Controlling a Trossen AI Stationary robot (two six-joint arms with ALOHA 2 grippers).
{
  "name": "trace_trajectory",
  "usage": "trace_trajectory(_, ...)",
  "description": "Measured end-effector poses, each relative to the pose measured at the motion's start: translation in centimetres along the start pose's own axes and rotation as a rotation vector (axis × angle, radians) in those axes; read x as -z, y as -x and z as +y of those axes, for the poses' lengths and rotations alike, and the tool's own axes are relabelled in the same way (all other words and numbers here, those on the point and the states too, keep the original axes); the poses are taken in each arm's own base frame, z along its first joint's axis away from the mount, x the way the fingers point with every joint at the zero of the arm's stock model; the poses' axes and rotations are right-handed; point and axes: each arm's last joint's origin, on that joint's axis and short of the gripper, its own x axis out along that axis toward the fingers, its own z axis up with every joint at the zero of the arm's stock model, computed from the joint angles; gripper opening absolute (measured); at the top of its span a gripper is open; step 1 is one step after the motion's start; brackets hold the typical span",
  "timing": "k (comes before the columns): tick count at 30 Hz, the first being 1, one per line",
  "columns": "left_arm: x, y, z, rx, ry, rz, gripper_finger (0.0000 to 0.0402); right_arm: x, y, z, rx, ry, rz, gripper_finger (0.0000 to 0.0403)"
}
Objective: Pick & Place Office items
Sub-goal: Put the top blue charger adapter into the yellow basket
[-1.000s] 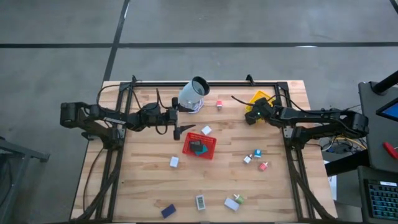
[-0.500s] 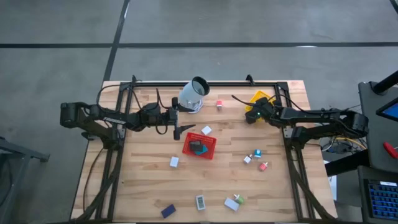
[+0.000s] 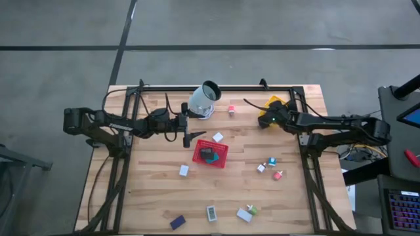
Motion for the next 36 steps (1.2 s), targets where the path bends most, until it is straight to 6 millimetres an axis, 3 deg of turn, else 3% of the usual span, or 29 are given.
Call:
trace_trajectory(11, 0.0, 0.0, 0.0, 0.000, 0.000, 0.000, 0.0324, -2.5, 2.0, 1.2, -0.381, 0.063, 0.112, 0.0196)
trace_trajectory(18, 0.0, 0.0, 0.0, -0.001, 0.000, 0.000, 0.0324, -3.2, 3.2, 0.8, -0.416, 0.165, 0.289, 0.0196)
trace_trajectory(26, 0.0, 0.0, 0.0, -0.001, 0.000, 0.000, 0.0324, -4.4, 4.6, 1.0, -0.605, 0.234, 0.380, 0.0196)
trace_trajectory(36, -0.1, 0.0, 0.0, -0.003, -0.002, -0.008, 0.0324, -3.6, 4.5, 1.0, -0.636, 0.279, 0.488, 0.0196)
